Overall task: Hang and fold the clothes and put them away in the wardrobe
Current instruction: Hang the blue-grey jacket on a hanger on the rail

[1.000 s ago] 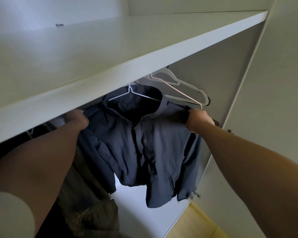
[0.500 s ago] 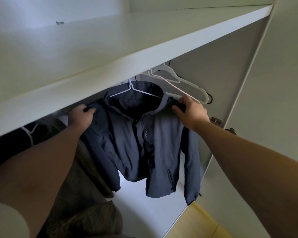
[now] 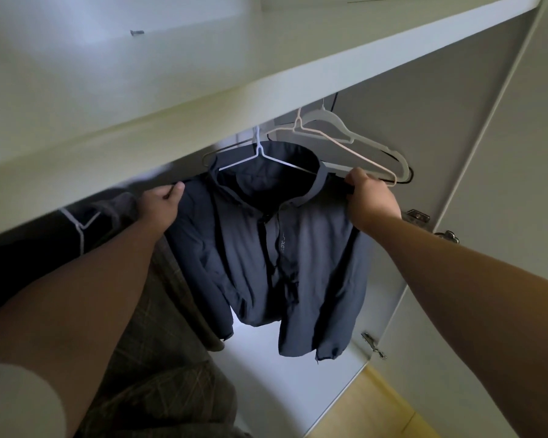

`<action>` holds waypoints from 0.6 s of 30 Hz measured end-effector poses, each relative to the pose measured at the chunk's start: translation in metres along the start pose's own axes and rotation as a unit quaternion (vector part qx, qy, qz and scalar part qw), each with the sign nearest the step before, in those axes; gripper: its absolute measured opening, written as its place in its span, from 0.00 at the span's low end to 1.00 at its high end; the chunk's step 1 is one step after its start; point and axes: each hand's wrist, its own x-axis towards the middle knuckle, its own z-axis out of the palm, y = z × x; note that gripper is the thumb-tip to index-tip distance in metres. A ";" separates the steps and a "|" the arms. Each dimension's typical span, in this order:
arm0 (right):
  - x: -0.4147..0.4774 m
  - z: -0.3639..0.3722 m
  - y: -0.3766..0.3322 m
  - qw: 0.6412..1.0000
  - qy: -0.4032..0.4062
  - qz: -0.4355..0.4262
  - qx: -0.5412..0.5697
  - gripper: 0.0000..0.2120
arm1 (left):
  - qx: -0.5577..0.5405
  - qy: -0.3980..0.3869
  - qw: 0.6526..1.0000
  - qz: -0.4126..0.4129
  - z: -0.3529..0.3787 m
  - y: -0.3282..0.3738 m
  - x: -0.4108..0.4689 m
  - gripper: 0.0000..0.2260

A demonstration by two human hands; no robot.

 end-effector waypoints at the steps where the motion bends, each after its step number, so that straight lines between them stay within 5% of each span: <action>1: 0.000 0.000 -0.001 1.000 -0.002 0.002 0.002 0.22 | -0.007 -0.003 1.000 -0.006 -0.001 -0.001 0.000 0.22; 8: -0.005 -0.002 -0.003 1.000 0.005 0.002 -0.012 0.21 | 0.055 -0.025 0.998 -0.024 -0.003 -0.014 -0.003 0.22; 12: -0.006 -0.003 -0.006 1.000 0.003 0.012 -0.020 0.23 | 0.178 -0.030 0.983 0.031 -0.006 -0.010 -0.011 0.12; 18: -0.009 -0.002 -0.006 0.999 0.011 0.011 -0.043 0.22 | 0.167 -0.040 0.984 0.042 -0.001 -0.009 -0.020 0.21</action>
